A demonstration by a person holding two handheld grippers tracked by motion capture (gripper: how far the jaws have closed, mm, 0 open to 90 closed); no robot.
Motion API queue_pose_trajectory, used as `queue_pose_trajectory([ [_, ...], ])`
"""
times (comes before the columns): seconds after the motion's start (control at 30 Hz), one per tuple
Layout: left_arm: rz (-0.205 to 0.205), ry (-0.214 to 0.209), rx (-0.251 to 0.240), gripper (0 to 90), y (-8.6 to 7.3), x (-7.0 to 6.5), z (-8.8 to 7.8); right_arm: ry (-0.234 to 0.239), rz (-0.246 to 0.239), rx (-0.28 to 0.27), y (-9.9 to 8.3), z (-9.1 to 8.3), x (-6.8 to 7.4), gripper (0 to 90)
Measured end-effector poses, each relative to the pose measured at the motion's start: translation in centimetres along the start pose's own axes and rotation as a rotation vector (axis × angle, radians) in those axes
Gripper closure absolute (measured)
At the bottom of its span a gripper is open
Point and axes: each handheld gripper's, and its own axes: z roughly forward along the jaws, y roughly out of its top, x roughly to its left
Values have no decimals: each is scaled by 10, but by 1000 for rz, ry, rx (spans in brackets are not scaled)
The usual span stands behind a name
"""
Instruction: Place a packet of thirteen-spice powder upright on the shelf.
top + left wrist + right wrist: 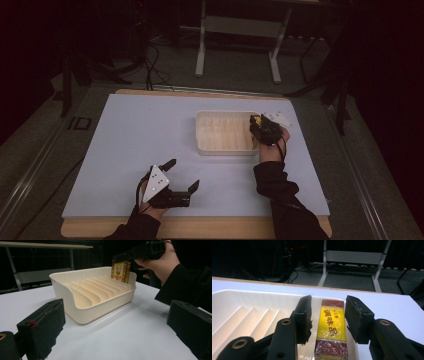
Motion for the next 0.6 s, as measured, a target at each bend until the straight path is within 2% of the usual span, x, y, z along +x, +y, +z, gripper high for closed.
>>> queue_pose_trajectory([
  [0.17, -1, -13, 7, 30, 0, -1, 2, 16, -8, 2, 9, -8, -4, 554],
  [0.33, 0, -12, 11, 30, 1, -2, 2, 57, -14, 27, 17, -16, -8, 503],
  [0.5, -1, -12, 16, 30, 1, -1, 2, 120, -16, 56, 21, -27, -14, 344],
  [0.6, 2, -17, 19, 30, 1, -1, 2, 149, -27, 58, 21, -36, -17, 290],
])
